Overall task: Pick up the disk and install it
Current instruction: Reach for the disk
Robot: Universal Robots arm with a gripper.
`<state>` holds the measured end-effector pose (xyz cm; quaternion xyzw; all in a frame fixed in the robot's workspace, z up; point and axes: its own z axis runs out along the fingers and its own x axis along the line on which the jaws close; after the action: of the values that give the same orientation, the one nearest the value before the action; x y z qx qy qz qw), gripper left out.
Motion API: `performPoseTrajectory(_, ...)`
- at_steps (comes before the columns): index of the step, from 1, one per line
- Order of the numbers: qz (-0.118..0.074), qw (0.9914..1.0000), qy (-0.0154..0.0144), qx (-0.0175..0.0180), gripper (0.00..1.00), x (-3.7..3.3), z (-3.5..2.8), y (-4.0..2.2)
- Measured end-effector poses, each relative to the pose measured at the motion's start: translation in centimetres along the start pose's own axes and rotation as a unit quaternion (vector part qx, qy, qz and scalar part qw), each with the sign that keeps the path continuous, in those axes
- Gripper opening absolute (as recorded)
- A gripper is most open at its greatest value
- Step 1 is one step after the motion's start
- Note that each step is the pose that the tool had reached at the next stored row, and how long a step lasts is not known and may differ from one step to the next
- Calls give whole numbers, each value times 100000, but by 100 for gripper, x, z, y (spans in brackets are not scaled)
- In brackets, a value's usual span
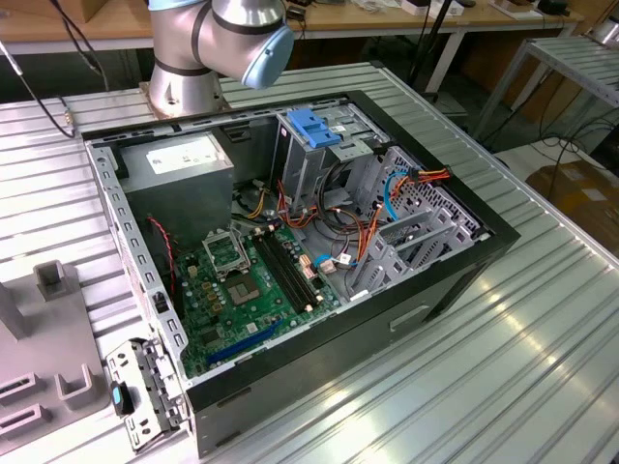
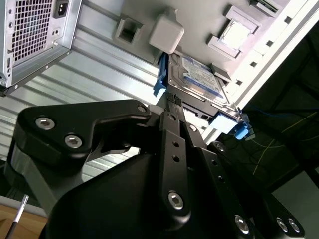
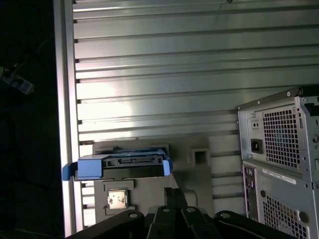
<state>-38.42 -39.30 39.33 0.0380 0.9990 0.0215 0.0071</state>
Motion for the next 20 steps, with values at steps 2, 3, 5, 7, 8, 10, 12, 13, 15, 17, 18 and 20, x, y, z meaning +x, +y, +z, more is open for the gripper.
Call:
performPoseTrajectory(2, -1, 100000, 2, 2, 11, 23, -1, -2)
performPoseTrajectory(3, -1, 100000, 6, 4, 11, 32, -1, -2)
performPoseTrajectory(5, 1, 100000, 2, 2, 11, 52, -1, -4)
performPoseTrajectory(7, 0, 100000, 0, 1, 11, 69, -1, -5)
performPoseTrajectory(8, 2, 100000, 1, 0, 11, 78, -1, -6)
performPoseTrajectory(10, -1, 100000, 2, 3, 11, 98, -2, -8)
performPoseTrajectory(12, 0, 100000, -3, -1, 11, 120, -2, -9)
performPoseTrajectory(13, 0, 100000, 1, 0, 11, 135, -2, -10)
performPoseTrajectory(15, 1, 100000, 0, 0, 11, 153, -2, -12)
performPoseTrajectory(17, 1, 100000, 1, 2, 11, 174, -3, -13)
performPoseTrajectory(18, 1, 100000, 3, 3, 11, 183, -3, -14)
performPoseTrajectory(20, -1, 100000, 0, -1, 11, 200, -3, -15)
